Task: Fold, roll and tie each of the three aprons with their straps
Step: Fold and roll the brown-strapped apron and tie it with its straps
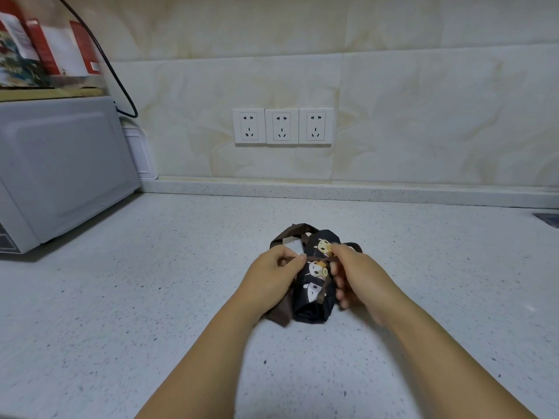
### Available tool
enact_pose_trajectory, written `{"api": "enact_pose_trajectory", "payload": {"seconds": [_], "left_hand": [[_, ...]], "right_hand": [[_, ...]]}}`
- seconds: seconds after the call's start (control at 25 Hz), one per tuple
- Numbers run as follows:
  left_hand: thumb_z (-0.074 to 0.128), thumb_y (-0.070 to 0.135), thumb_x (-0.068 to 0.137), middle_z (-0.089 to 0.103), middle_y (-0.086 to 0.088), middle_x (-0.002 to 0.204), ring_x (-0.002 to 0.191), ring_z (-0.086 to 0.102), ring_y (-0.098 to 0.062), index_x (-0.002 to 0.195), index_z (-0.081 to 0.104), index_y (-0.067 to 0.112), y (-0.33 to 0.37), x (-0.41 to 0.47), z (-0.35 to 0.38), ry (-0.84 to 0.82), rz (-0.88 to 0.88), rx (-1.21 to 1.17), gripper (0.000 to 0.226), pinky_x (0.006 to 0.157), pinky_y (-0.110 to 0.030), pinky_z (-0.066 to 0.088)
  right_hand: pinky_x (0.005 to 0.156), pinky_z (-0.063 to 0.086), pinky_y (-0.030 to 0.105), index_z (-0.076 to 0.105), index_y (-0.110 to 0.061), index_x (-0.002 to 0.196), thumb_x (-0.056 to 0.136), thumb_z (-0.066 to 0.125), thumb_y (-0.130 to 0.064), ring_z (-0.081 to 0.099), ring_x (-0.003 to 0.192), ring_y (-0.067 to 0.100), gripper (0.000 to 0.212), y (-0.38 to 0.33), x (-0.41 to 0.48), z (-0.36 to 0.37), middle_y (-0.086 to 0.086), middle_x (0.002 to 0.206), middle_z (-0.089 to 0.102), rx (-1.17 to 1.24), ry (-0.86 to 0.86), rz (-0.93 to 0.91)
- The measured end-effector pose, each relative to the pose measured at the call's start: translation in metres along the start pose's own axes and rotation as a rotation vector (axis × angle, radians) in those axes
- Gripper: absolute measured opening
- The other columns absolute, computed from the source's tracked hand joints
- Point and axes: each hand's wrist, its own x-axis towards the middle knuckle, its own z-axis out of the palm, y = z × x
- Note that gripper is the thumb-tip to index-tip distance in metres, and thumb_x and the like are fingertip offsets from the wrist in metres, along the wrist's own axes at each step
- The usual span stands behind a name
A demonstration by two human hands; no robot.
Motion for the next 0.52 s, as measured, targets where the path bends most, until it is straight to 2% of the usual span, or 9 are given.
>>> {"api": "enact_pose_trajectory", "payload": {"seconds": [0.08, 0.16, 0.24, 0.32, 0.44, 0.52], "left_hand": [[0.061, 0.047, 0.090, 0.059, 0.006, 0.071, 0.064, 0.052, -0.007, 0.074, 0.057, 0.019, 0.002, 0.000, 0.002, -0.021, 0.032, 0.065, 0.032, 0.064, -0.018, 0.042], [0.062, 0.045, 0.090, 0.051, 0.007, 0.063, 0.059, 0.045, -0.007, 0.068, 0.051, 0.017, 0.005, -0.002, 0.004, -0.015, 0.071, 0.081, 0.038, 0.055, -0.015, 0.036], [0.066, 0.037, 0.090, 0.048, 0.004, 0.063, 0.060, 0.044, -0.011, 0.065, 0.048, 0.012, 0.007, -0.003, 0.004, -0.046, 0.047, -0.078, 0.040, 0.056, -0.018, 0.036], [0.068, 0.030, 0.089, 0.050, -0.002, 0.064, 0.057, 0.047, -0.015, 0.064, 0.049, 0.005, 0.013, -0.003, 0.004, -0.076, -0.025, -0.365, 0.039, 0.056, -0.021, 0.040], [0.064, 0.021, 0.090, 0.040, 0.005, 0.050, 0.040, 0.032, -0.007, 0.056, 0.042, 0.018, 0.021, -0.005, 0.010, -0.005, -0.125, -0.579, 0.040, 0.041, -0.017, 0.028], [0.065, 0.021, 0.088, 0.038, 0.006, 0.049, 0.043, 0.030, -0.008, 0.053, 0.043, 0.022, 0.022, -0.004, 0.013, 0.032, -0.173, -0.621, 0.042, 0.045, -0.022, 0.024]], "right_hand": [[0.040, 0.036, 0.021, 0.046, -0.016, 0.062, 0.092, 0.043, -0.060, 0.045, 0.042, 0.014, 0.053, -0.002, -0.002, 0.003, -0.003, 0.051, 0.045, -0.187, 0.037, -0.048], [0.039, 0.029, 0.020, 0.042, -0.018, 0.057, 0.092, 0.051, -0.055, 0.037, 0.041, 0.012, 0.052, 0.002, -0.003, 0.006, -0.004, 0.049, 0.040, -0.183, 0.038, -0.133], [0.041, 0.022, 0.022, 0.039, -0.018, 0.054, 0.094, 0.057, -0.040, 0.028, 0.042, 0.013, 0.049, 0.004, -0.003, 0.007, -0.002, 0.049, 0.033, -0.017, 0.004, -0.144], [0.043, 0.021, 0.023, 0.039, -0.017, 0.052, 0.093, 0.059, -0.030, 0.026, 0.042, 0.012, 0.048, 0.004, -0.001, 0.010, -0.001, 0.047, 0.031, 0.165, 0.011, -0.134], [0.048, 0.019, 0.027, 0.038, -0.019, 0.043, 0.089, 0.061, -0.024, 0.023, 0.039, 0.011, 0.051, 0.001, 0.000, 0.016, -0.003, 0.041, 0.028, 0.457, 0.040, -0.078], [0.045, 0.017, 0.025, 0.039, -0.020, 0.040, 0.088, 0.061, -0.022, 0.021, 0.037, 0.010, 0.053, 0.000, 0.000, 0.020, -0.005, 0.039, 0.027, 0.556, 0.058, -0.019]]}}
